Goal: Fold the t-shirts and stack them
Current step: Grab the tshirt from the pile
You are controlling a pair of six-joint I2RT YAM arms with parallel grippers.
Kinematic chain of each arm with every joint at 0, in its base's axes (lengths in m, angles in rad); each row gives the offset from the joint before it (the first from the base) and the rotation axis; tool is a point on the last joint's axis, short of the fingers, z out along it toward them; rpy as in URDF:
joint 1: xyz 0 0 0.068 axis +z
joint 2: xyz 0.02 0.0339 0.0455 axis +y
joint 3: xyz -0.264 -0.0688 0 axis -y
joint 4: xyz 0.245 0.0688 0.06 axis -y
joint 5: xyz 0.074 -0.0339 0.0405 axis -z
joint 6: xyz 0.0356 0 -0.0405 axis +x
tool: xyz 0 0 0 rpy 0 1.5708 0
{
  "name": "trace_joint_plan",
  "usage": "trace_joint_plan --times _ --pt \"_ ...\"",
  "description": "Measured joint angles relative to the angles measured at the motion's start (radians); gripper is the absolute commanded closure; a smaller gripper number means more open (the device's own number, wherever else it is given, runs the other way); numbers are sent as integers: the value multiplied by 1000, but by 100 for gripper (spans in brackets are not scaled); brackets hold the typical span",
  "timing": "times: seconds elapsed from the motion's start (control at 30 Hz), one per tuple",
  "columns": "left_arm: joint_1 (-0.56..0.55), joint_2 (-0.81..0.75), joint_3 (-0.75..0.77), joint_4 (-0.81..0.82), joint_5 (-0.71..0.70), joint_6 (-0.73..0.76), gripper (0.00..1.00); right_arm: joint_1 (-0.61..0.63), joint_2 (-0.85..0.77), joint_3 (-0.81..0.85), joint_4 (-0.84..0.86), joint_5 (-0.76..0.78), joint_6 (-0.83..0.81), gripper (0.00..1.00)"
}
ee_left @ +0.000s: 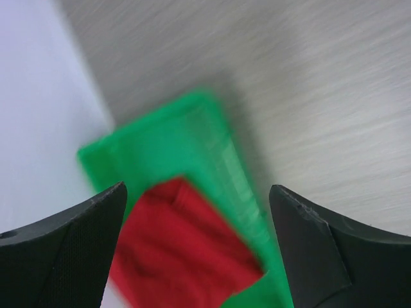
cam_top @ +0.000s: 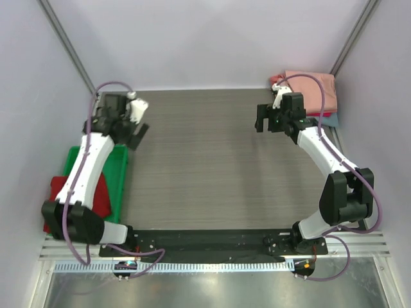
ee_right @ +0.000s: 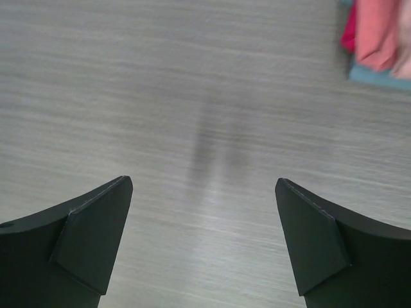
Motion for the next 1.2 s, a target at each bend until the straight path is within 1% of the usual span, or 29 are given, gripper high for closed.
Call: trace_joint_plan --times 0.07,0.13,0.23,0.3,0.37,0.47,0.6,0.77,1.03,1.1,1.2 --pt "109 -91 -84 -19 -28 74 12 4 -2 -21 -1 -27 0 0" --pt "207 -163 -167 -45 -52 150 13 5 -2 -34 -4 -76 -2 0" --pt "325 -231 -318 -57 -59 249 18 5 -2 -36 -6 -180 -27 0" --pt "385 -237 -394 -71 -59 288 25 5 2 -35 -14 -275 -59 0" --pt "436 -225 -435 -84 -59 312 34 6 10 -29 -30 -358 -81 0" --pt "486 -189 -444 -89 -60 325 41 12 31 -15 -49 -439 -110 0" --pt "535 -97 -443 -76 -61 315 39 16 50 -7 -63 -486 -129 0" --pt "556 -17 -436 -39 -59 270 39 21 52 -6 -66 -519 -141 0" --pt "556 117 -327 16 -72 190 39 26 56 17 -70 -541 -154 0" --pt "556 129 -318 31 -82 183 39 26 60 26 -71 -543 -156 0" --pt "557 142 -320 56 -103 174 44 28 68 34 -71 -546 -160 0"
